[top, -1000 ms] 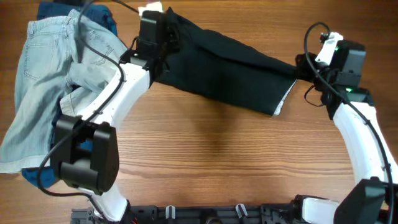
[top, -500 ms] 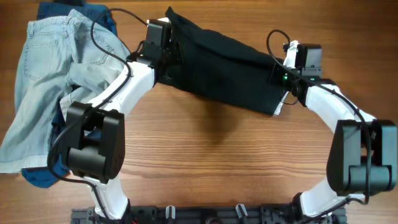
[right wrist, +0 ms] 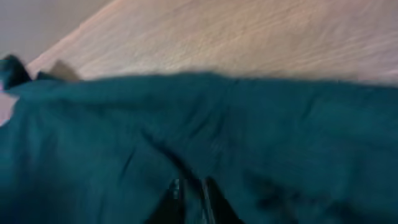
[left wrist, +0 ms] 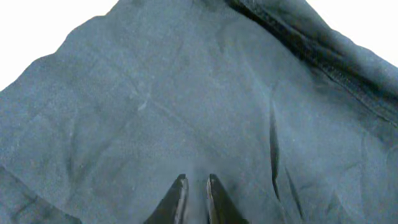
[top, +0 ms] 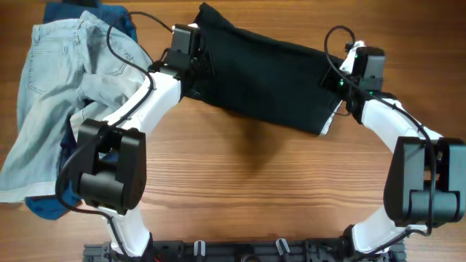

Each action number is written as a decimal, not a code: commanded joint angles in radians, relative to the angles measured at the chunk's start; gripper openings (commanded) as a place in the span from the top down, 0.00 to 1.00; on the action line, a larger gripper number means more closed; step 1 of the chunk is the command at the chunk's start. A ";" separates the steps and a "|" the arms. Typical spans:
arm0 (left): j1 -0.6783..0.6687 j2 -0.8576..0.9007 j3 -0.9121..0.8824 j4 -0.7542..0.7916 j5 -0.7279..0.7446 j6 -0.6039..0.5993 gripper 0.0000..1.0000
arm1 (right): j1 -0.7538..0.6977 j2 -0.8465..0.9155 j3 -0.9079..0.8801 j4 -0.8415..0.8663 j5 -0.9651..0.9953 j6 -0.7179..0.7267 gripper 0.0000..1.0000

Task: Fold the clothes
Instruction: 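Lay the folded hem onto the top edge and press with both grippers, then grasp the folded shorts' left and right ends with both grippers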

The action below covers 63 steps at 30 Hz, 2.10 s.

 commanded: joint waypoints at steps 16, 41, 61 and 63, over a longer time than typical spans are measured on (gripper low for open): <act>0.005 0.005 -0.002 -0.060 0.001 0.010 0.67 | -0.148 0.150 0.007 0.082 0.061 -0.004 0.54; 0.080 -0.365 0.002 -0.499 -0.022 0.005 0.06 | -0.151 -0.285 -0.034 -0.623 -0.040 0.137 0.00; 0.079 -0.362 -0.021 -0.602 0.001 -0.051 0.05 | -0.027 -0.002 -0.113 -0.311 -0.024 0.212 0.23; 0.079 -0.362 -0.021 -0.602 0.001 -0.051 0.05 | -0.010 0.028 -0.113 -0.281 -0.025 0.220 0.25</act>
